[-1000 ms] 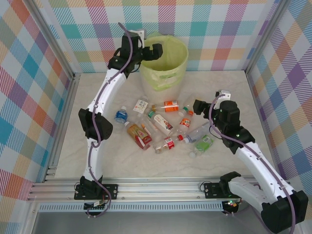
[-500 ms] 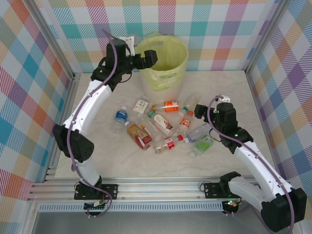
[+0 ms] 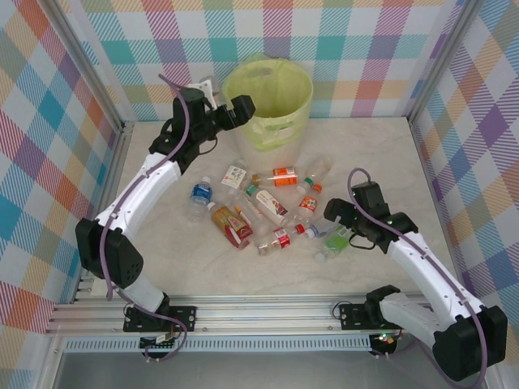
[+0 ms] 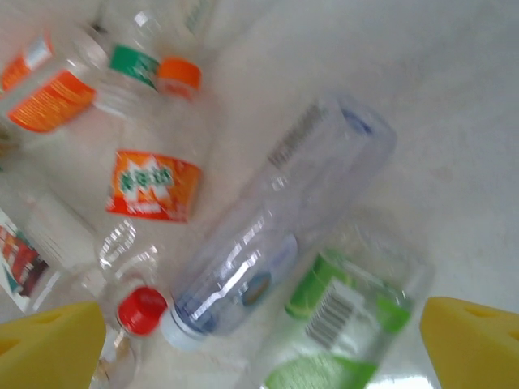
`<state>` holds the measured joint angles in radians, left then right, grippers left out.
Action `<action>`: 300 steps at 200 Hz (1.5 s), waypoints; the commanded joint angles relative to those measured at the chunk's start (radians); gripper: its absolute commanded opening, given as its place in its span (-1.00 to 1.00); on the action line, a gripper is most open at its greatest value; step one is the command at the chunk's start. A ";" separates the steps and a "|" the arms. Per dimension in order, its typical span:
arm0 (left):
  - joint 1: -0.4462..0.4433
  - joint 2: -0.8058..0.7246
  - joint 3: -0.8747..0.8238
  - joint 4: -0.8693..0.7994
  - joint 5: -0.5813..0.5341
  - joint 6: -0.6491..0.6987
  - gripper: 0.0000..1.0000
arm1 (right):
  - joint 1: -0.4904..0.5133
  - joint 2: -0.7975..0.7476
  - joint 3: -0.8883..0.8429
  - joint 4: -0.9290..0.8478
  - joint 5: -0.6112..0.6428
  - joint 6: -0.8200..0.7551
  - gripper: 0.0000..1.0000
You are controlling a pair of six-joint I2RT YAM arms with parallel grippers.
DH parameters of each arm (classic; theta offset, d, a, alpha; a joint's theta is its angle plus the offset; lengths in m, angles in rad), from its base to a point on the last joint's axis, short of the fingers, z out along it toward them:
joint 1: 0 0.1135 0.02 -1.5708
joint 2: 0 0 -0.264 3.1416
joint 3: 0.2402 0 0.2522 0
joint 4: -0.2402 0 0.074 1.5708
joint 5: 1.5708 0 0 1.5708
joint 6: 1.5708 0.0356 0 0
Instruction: Put the plastic bottles in the bin
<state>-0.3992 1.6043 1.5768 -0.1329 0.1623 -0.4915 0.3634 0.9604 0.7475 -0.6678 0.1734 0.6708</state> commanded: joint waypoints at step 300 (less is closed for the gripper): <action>0.008 -0.322 -0.534 0.157 -0.086 -0.174 1.00 | 0.125 0.241 -0.252 0.139 0.063 0.181 0.25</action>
<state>-0.3969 1.3003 1.0492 0.0269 0.0666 -0.6460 0.4870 1.2140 0.5358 -0.6052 0.1703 0.8997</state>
